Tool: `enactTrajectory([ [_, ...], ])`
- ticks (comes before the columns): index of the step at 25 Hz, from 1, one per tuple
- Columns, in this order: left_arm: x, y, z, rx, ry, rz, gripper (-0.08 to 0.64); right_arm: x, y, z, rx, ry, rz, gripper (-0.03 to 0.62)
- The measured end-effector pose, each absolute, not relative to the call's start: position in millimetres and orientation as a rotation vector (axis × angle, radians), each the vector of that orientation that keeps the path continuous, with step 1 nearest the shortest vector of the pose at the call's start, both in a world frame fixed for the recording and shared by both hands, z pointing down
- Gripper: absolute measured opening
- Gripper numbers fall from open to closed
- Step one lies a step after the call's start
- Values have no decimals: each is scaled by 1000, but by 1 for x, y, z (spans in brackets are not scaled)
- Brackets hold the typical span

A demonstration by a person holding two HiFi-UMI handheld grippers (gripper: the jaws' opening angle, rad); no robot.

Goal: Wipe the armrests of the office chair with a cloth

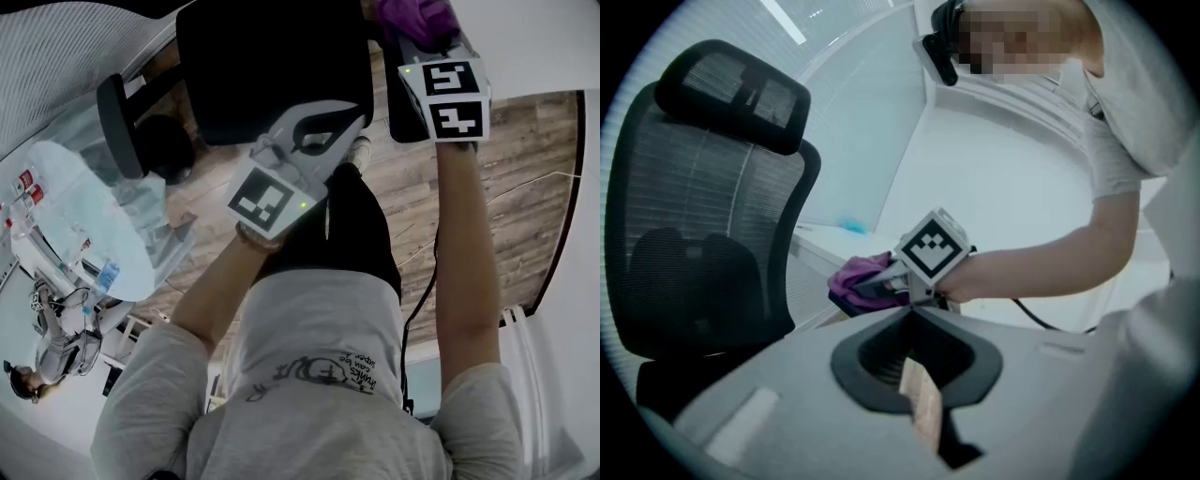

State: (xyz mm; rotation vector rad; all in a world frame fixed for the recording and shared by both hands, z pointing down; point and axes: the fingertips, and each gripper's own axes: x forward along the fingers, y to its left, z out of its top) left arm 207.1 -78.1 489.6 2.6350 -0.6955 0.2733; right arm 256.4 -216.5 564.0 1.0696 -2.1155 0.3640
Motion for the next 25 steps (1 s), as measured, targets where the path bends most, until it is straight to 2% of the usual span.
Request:
enactTrajectory([
  [12, 207, -78, 487, 2644, -698, 276, 0, 259, -223, 561, 1134, -2103, 350, 32],
  [25, 212, -76, 488, 2632, -695, 279, 0, 271, -87, 554, 1143, -2089, 386, 31],
])
